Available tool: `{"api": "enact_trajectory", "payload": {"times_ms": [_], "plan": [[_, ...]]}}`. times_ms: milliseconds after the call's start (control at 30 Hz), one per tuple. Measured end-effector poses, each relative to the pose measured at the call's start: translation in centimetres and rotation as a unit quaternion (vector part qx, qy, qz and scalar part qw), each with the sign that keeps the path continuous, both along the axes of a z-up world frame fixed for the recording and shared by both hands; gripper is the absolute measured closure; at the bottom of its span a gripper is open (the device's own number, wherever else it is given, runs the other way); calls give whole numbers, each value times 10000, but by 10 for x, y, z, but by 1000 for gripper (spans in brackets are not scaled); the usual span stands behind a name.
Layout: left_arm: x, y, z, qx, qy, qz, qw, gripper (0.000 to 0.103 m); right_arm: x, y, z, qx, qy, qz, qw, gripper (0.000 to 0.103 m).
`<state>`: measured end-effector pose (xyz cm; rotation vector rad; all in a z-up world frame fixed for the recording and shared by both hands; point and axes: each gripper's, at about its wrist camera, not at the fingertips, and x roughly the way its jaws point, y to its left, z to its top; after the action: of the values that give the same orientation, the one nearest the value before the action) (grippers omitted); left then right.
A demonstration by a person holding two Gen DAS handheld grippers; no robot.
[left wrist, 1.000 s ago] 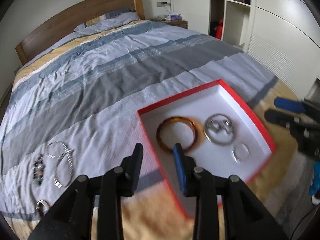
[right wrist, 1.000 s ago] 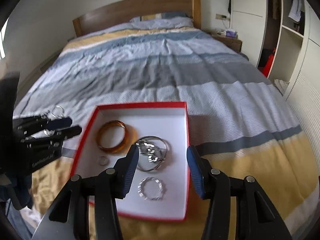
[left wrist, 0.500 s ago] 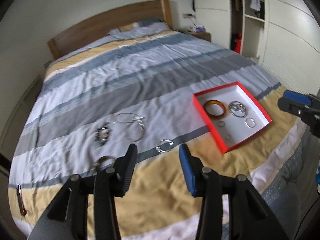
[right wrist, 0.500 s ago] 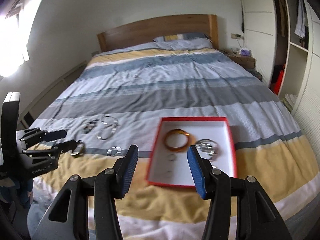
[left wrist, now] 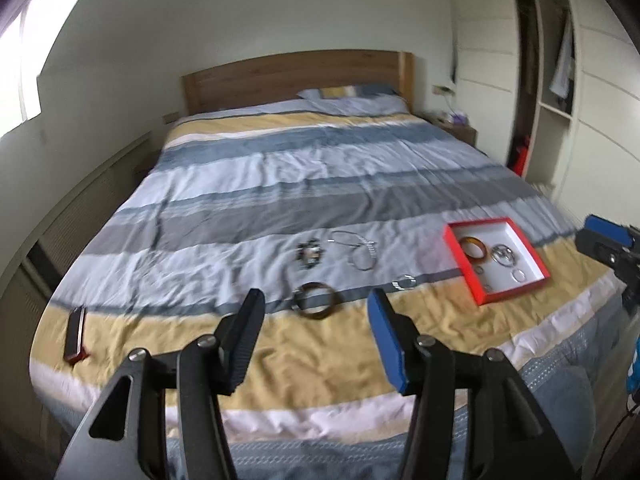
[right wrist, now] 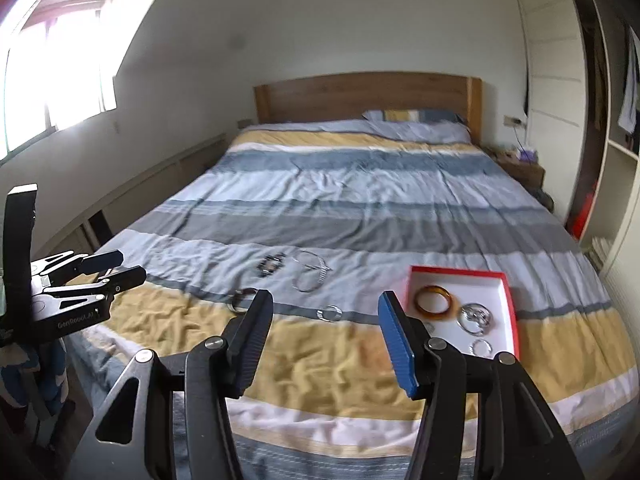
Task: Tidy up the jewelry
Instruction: 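Move both open tools back toward the remaining jewelry, then grasp the dark brown bangle with the left tool while the right tool grasps the twisted silver bangle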
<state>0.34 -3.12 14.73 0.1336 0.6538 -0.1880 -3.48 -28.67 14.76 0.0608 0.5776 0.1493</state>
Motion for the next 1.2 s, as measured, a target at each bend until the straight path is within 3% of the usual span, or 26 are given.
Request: {"api": "enact_trajectory", "payload": {"times_ms": [267, 567, 900, 1200], "plan": [[-4, 59, -6, -239, -131, 628, 9977, 51, 3, 40, -3, -37, -26, 344, 9994, 46], [47, 100, -80, -699, 559, 922, 9917, 51, 50, 45, -60, -35, 576, 547, 9968, 46], [143, 67, -167, -896, 1473, 714, 9824, 51, 144, 29, -161, 62, 1600, 495, 9859, 46], [220, 31, -224, -847, 1995, 587, 9745, 51, 222, 17, -219, 149, 2088, 441, 9768, 46]]}}
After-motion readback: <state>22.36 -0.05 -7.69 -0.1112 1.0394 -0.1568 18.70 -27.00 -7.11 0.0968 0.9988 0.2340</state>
